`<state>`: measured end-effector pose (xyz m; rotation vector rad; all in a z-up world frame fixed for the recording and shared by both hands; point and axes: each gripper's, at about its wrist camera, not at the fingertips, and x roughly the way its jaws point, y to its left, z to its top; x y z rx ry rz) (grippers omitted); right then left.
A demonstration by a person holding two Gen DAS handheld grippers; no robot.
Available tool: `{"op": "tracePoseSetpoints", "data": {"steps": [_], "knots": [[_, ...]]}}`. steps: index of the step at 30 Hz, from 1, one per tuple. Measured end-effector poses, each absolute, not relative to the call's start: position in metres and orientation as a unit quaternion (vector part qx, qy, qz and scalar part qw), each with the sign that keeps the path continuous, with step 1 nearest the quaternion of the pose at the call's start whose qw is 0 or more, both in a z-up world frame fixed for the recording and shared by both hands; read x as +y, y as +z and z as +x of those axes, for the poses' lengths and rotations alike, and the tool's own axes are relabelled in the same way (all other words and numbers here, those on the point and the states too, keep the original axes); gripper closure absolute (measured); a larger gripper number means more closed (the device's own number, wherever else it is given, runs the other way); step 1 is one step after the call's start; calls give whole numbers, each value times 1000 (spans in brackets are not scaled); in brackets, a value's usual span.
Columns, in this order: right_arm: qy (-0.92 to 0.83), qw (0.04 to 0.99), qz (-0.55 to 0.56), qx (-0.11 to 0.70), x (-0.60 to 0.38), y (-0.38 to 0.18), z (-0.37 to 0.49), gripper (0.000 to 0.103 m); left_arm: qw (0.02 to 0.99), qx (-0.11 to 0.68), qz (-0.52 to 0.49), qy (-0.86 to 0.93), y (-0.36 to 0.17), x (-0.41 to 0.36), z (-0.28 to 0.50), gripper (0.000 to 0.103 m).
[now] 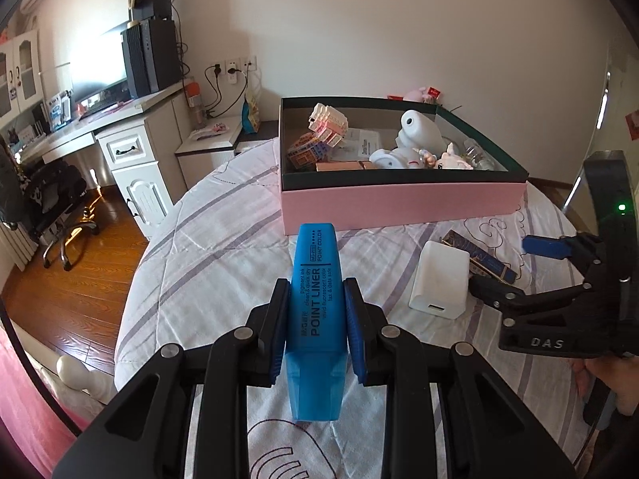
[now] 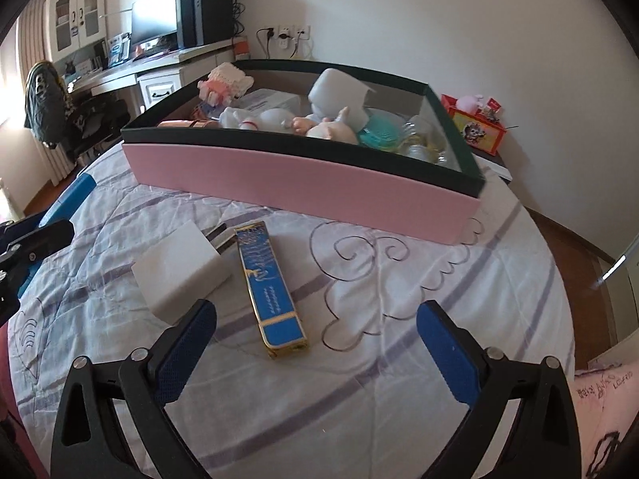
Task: Organize rigid objects
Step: 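Grasp the blue toothpaste box with the right tool while the left tool holds the highlighter, then carry the highlighter and toothpaste box into the pink box and release both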
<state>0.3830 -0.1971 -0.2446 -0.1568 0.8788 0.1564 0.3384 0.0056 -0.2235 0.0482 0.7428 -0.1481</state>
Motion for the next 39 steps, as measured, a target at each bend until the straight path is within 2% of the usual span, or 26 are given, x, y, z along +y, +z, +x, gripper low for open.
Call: {"op": "tracePoseSetpoints", "data": {"steps": [1, 2, 4, 5, 6, 7, 8, 13, 25, 31, 39], "knots": [[80, 896, -79, 430, -194, -249, 388, 17, 929, 362, 24, -73, -223, 6, 339, 77], [86, 891, -79, 438, -192, -253, 394, 28, 929, 362, 24, -74, -224, 6, 341, 77], [100, 892, -68, 436, -193, -254, 399, 34, 928, 363, 25, -73, -225, 6, 342, 77], [104, 892, -67, 436, -193, -253, 399, 45, 929, 363, 25, -73, -225, 6, 343, 77], [114, 892, -65, 432, -193, -251, 398, 67, 928, 364, 25, -73, -226, 5, 343, 77], [124, 892, -63, 430, -193, -251, 397, 79, 929, 363, 24, -72, -225, 5, 343, 77], [130, 891, -65, 431, -192, -252, 396, 82, 929, 362, 23, -71, -225, 5, 343, 77], [137, 902, -40, 407, -205, -243, 376, 82, 937, 341, 19, -76, -212, 2, 330, 77], [105, 979, 10, 175, -218, -131, 261, 82, 976, 205, -2, -76, -132, -18, 257, 77], [107, 986, -6, 130, -202, -103, 231, 82, 987, 148, 13, -67, -103, -25, 222, 77], [107, 988, -13, 109, -197, -86, 216, 82, 991, 116, 14, -58, -84, -21, 205, 77]]}}
